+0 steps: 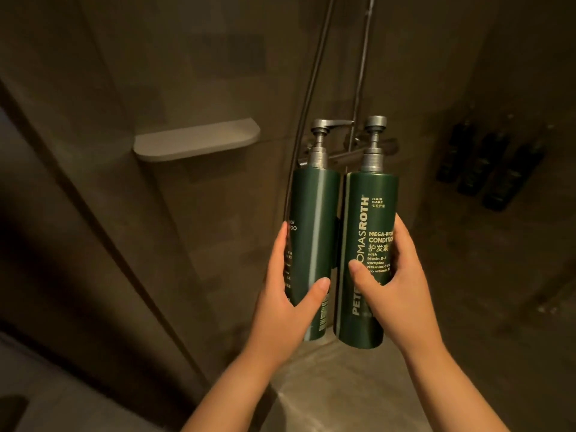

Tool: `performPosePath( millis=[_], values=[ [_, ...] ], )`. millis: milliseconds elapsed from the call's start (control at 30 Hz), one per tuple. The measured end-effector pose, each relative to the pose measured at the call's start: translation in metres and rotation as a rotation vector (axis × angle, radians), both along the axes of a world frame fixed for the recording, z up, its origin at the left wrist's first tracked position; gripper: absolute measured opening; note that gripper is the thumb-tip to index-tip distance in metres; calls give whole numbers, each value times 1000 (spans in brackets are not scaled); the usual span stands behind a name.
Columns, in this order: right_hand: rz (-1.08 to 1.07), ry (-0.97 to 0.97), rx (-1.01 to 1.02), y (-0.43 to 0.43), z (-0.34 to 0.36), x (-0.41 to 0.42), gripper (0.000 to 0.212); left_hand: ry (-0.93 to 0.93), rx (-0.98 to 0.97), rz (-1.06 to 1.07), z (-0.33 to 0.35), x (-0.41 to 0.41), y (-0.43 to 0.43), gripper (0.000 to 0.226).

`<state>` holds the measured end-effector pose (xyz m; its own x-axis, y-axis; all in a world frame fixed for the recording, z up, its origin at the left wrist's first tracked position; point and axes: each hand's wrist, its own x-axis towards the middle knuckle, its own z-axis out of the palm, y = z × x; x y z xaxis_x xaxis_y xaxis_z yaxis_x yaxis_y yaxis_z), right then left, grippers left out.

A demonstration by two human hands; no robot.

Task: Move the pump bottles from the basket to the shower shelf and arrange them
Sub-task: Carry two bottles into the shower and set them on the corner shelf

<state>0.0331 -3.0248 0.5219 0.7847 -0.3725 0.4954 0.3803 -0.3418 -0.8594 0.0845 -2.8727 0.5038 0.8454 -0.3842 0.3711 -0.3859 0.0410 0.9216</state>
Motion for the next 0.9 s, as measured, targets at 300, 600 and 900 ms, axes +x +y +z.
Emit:
performPosePath(
  millis=[300, 600, 900],
  values=[
    [253, -58, -5, -5, 15, 55, 73, -55, 40, 261, 17, 18, 0, 82],
    [339, -143, -15, 29, 37, 112, 77, -144, 4, 362, 32, 59, 29, 82],
    [400, -226, -29, 42, 49, 172, 79, -282, 7, 490, 47, 110, 36, 80]
  ],
)
